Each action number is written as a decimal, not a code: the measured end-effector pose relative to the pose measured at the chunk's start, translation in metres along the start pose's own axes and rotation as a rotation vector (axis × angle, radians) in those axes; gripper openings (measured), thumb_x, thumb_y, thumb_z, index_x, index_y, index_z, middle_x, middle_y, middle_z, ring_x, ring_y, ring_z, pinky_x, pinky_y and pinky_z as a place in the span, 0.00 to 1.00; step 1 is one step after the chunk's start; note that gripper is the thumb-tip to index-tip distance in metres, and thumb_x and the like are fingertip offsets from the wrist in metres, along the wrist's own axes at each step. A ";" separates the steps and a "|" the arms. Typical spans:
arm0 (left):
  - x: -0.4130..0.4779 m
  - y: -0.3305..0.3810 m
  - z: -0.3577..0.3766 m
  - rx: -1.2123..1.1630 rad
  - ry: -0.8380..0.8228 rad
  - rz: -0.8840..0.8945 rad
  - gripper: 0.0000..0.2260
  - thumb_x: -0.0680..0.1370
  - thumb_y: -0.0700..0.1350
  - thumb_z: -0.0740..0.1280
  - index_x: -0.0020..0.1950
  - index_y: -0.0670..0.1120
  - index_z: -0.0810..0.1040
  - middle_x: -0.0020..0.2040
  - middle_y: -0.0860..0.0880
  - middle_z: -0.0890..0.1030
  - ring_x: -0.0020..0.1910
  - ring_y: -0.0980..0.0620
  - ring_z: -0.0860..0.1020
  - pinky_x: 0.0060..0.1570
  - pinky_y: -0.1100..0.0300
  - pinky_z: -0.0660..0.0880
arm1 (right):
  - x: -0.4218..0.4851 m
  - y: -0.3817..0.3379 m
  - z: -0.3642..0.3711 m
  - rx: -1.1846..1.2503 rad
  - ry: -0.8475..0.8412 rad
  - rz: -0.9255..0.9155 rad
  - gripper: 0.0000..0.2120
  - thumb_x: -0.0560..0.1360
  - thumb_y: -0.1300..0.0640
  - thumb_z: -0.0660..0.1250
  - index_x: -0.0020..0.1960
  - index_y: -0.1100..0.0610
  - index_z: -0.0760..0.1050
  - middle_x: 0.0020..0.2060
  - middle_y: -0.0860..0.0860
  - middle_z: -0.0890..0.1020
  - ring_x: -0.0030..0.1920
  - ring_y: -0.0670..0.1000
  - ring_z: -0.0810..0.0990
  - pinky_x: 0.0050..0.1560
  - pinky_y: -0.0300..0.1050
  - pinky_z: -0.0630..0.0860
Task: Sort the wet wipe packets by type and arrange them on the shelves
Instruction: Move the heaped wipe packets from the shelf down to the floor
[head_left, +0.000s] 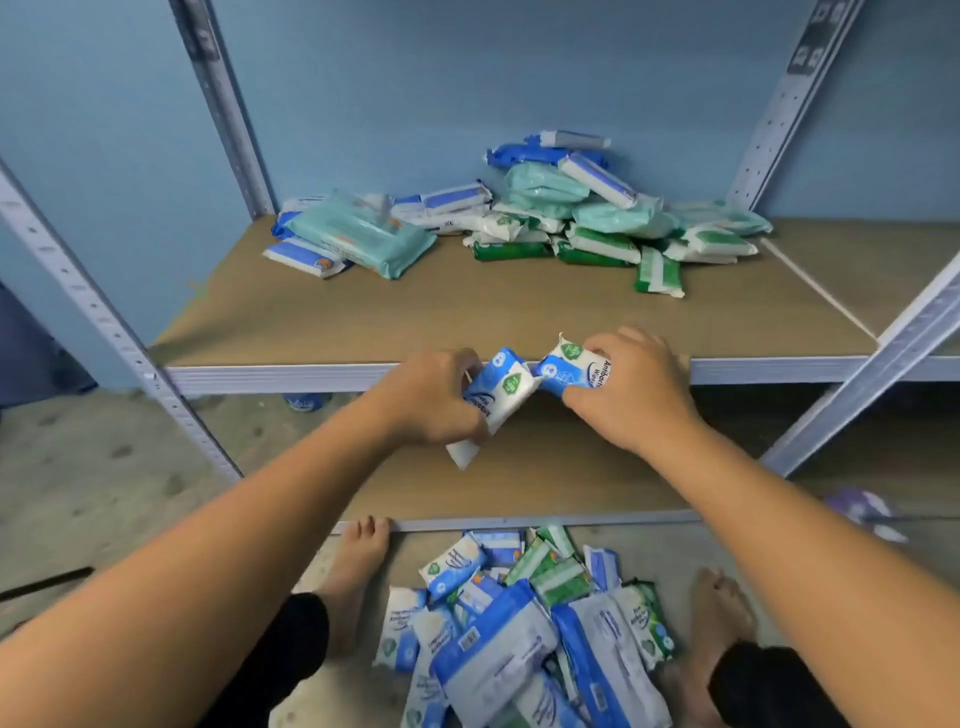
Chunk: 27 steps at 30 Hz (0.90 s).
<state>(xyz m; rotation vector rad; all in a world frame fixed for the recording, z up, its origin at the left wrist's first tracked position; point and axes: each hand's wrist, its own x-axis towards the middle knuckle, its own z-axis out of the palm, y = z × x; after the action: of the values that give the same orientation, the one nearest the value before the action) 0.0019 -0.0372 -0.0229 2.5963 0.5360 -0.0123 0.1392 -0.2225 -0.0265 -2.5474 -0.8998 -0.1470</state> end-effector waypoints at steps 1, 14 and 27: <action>-0.005 -0.001 0.025 0.004 -0.052 -0.012 0.23 0.59 0.57 0.75 0.51 0.51 0.75 0.46 0.52 0.79 0.43 0.48 0.77 0.39 0.55 0.73 | -0.020 0.011 0.012 0.048 -0.014 0.067 0.21 0.62 0.42 0.70 0.53 0.48 0.79 0.49 0.47 0.76 0.55 0.55 0.74 0.57 0.54 0.70; -0.082 -0.093 0.284 -0.039 -0.392 -0.571 0.27 0.71 0.52 0.69 0.67 0.44 0.71 0.66 0.43 0.71 0.62 0.42 0.77 0.60 0.52 0.75 | -0.189 0.104 0.179 0.037 -0.698 0.535 0.36 0.72 0.47 0.70 0.77 0.52 0.63 0.65 0.52 0.77 0.59 0.56 0.79 0.54 0.47 0.78; -0.072 -0.131 0.325 0.043 -0.367 -0.531 0.29 0.75 0.48 0.69 0.75 0.53 0.66 0.67 0.46 0.69 0.63 0.43 0.74 0.56 0.49 0.77 | -0.223 0.112 0.240 0.075 -0.702 0.663 0.30 0.74 0.46 0.71 0.68 0.50 0.59 0.48 0.54 0.81 0.45 0.58 0.79 0.40 0.49 0.75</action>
<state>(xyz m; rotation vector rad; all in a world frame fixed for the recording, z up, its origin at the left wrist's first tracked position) -0.0859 -0.1088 -0.3623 2.3315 1.0648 -0.6643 0.0237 -0.3244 -0.3358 -2.6908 -0.2017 0.9979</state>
